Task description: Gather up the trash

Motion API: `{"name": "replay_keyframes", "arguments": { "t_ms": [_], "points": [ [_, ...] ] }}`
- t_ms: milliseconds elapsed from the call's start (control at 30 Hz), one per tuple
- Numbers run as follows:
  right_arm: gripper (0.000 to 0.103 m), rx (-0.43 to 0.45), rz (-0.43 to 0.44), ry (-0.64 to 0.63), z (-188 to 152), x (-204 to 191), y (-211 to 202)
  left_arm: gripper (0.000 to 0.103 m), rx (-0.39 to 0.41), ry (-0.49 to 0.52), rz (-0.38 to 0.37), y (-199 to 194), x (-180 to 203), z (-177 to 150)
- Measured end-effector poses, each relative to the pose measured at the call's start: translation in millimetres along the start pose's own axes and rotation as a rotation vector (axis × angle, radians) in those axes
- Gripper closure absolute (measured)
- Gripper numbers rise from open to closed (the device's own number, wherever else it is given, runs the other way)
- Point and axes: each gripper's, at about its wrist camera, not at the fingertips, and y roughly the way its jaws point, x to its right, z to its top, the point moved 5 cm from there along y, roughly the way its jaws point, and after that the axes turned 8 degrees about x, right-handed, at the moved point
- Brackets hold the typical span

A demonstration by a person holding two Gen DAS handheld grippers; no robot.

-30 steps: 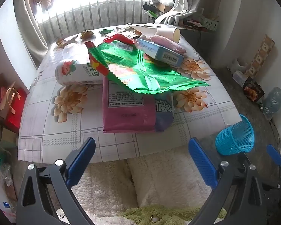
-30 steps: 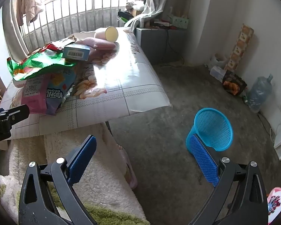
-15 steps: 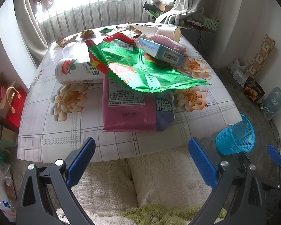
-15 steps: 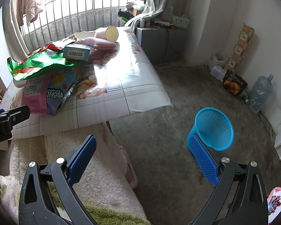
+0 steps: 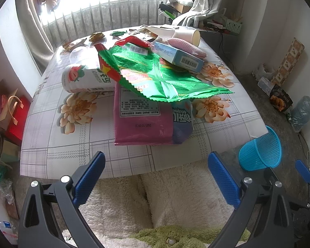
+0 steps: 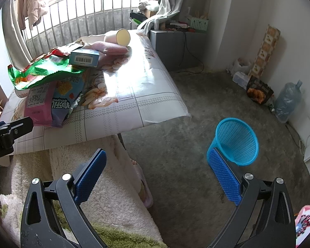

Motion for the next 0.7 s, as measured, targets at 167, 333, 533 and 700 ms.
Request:
{"name": "replay_keyframes", "arguments": {
  "t_ms": [167, 333, 533, 700],
  "points": [
    [0.008, -0.001, 0.001, 0.001, 0.9, -0.8, -1.5, 0.006, 0.000, -0.001, 0.002, 1.3, -1.5, -0.5],
    [0.008, -0.001, 0.001, 0.001, 2.0, -1.1, -3.1, 0.006, 0.000, 0.000, 0.003, 1.5, -2.4, -1.2],
    [0.008, 0.000, 0.002, 0.003, 1.5, -1.2, -3.7, 0.006, 0.001, 0.000, 0.003, 1.8, -3.6, -1.7],
    [0.008, 0.000, 0.003, 0.003, 2.2, -3.7, -2.9, 0.006, -0.001, 0.000, 0.003, 1.7, -3.0, -1.3]
  ]
}}
